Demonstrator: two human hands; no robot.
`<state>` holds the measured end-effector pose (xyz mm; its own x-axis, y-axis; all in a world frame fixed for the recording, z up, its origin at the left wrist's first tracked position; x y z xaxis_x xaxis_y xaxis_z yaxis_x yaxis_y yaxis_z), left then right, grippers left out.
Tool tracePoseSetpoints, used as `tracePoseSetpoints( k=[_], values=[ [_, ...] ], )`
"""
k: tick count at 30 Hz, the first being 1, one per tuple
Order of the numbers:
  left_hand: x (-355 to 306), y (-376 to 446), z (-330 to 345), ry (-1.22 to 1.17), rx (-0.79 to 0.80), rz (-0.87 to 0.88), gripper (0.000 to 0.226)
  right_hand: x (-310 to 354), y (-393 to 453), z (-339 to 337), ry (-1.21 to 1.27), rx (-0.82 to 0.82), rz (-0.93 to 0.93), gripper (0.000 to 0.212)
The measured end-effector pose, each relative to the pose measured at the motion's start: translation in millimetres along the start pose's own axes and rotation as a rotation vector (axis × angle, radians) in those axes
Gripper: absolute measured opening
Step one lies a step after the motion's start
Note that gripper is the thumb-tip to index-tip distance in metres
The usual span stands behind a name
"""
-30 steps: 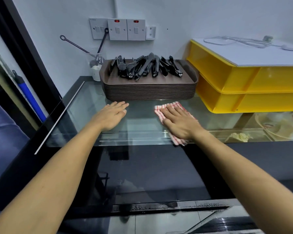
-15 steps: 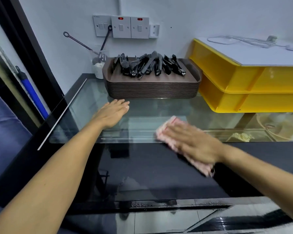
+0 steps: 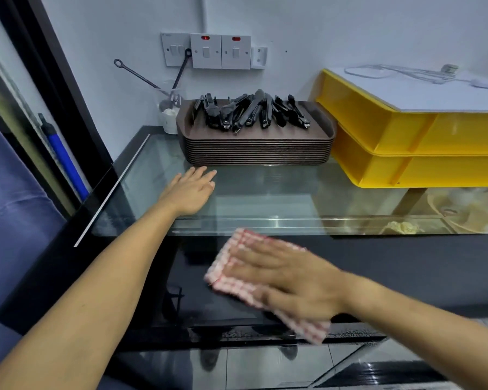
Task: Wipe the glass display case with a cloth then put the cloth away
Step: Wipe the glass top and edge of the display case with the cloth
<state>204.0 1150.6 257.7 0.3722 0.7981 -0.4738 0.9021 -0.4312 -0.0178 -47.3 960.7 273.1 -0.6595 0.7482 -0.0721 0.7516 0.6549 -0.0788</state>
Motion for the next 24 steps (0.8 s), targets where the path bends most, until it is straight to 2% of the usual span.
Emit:
tracePoseSetpoints(
  k=[5,8,10,12,15,17,20,24],
  values=[
    [-4,-2,0,0.010,0.008,-0.022,0.056,-126,18,6,-0.034,0.036,0.469,0.056],
    [-4,-3,0,0.011,0.008,-0.021,0.055,-142,65,5,-0.024,0.027,0.611,0.059],
    [-3,-3,-1,-0.008,0.012,-0.023,0.055,-113,92,2,-0.029,0.021,0.556,0.065],
    [-1,-2,-1,-0.019,0.011,-0.019,0.055,-59,98,-1,-0.067,-0.013,0.357,0.069],
    [0,-2,-2,-0.028,0.003,-0.010,0.054,13,52,-4,-0.064,-0.039,0.062,0.060],
    [0,-2,-1,-0.025,-0.001,-0.008,0.055,24,16,-3,-0.001,-0.011,-0.026,0.057],
    [-2,-2,-1,-0.015,-0.006,-0.013,0.055,-23,-3,-1,-0.028,0.033,0.036,0.059],
    [-4,-2,0,-0.004,0.005,-0.018,0.055,-117,27,6,-0.061,0.019,0.354,0.071]
  ],
)
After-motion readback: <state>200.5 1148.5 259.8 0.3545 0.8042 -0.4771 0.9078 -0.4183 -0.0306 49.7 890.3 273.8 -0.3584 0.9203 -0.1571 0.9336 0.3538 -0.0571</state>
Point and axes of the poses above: each hand's wrist, its own y-axis towards the middle knuckle, its own z-axis out of the palm, x = y × z, the point moved 4 cm from there along y, towards the middle knuckle, and after that the axes turned 15 degrees about -y, right-handed, at the moved point
